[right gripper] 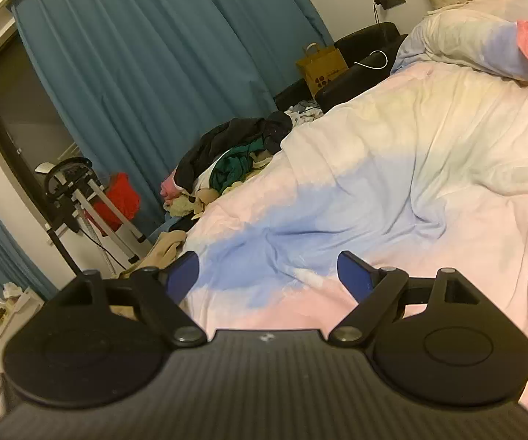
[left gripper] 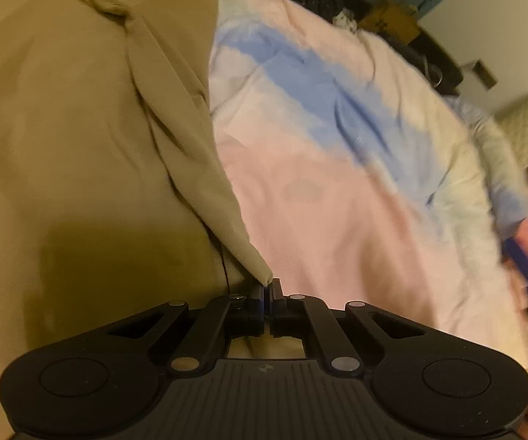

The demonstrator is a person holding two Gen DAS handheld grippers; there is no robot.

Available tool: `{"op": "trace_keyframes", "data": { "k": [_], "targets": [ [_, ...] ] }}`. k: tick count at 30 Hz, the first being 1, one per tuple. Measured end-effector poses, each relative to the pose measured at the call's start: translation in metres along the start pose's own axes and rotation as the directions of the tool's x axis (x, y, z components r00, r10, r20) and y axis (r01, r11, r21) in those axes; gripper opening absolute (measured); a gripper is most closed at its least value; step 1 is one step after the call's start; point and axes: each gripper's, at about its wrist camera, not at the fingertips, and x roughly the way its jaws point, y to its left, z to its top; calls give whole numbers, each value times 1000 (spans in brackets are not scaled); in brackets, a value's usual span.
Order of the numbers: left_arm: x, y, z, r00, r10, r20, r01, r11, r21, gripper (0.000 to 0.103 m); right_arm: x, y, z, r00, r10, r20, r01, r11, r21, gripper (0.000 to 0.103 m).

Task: Fold clothes
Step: 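Grasp the opposite shirt side with the left gripper and fold it toward the center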

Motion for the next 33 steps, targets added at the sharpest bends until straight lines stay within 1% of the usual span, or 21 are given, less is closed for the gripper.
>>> {"op": "trace_keyframes", "data": {
  "k": [3,6,9,11,14,18,20,21,22,24,25,26,28,30,31,33],
  "targets": [
    [-30,15,3,998,-61,9,61,998,-27,2,-1,2,-1,1000,-2,-1,2,1000,-10,84],
    [-60,31,6,993,-120,20,121,991,-54,2,-1,5,-2,1000,-7,-5,7,1000,-23,84],
    [-96,58,8,986,-163,36,166,983,-74,2,0,9,-4,1000,-11,-11,11,999,-42,84],
    [-114,80,6,986,-160,49,164,983,-81,2,2,15,-7,1000,-11,-24,10,998,-63,84],
    [-121,115,2,992,-120,35,124,986,-115,2,7,26,-13,998,-6,-54,0,995,-103,84],
    [-106,147,-4,998,-61,-14,58,986,-156,2,12,48,-26,994,8,-105,-28,981,-194,84],
    [-101,153,-4,998,-57,-37,50,985,-167,3,13,62,-36,991,21,-131,-55,964,-260,84],
    [-100,155,-3,997,-62,-46,53,984,-170,4,12,68,-39,990,31,-137,-70,956,-284,84],
    [-99,157,-2,996,-66,-55,56,983,-172,11,11,74,-43,989,41,-144,-84,948,-307,84],
    [-104,156,1,997,-63,-43,56,986,-155,30,10,84,-49,987,57,-151,-106,935,-340,84],
    [-106,155,2,998,-57,-36,52,989,-141,46,9,88,-51,986,64,-151,-113,931,-346,84],
    [-108,154,3,998,-61,-27,57,990,-127,53,12,91,-54,986,64,-153,-115,929,-352,84],
    [-105,153,0,995,-93,-34,89,989,-120,54,19,95,-59,985,49,-167,-108,926,-361,84],
    [-102,153,-3,991,-125,-42,120,986,-114,55,28,97,-64,979,30,-204,-102,930,-353,84],
    [-98,153,-5,989,-131,-66,123,985,-118,55,31,97,-66,975,32,-219,-108,933,-345,84],
    [-92,152,-10,989,-123,-85,113,987,-116,48,34,98,-69,970,35,-239,-116,935,-335,84]
  ]
}}
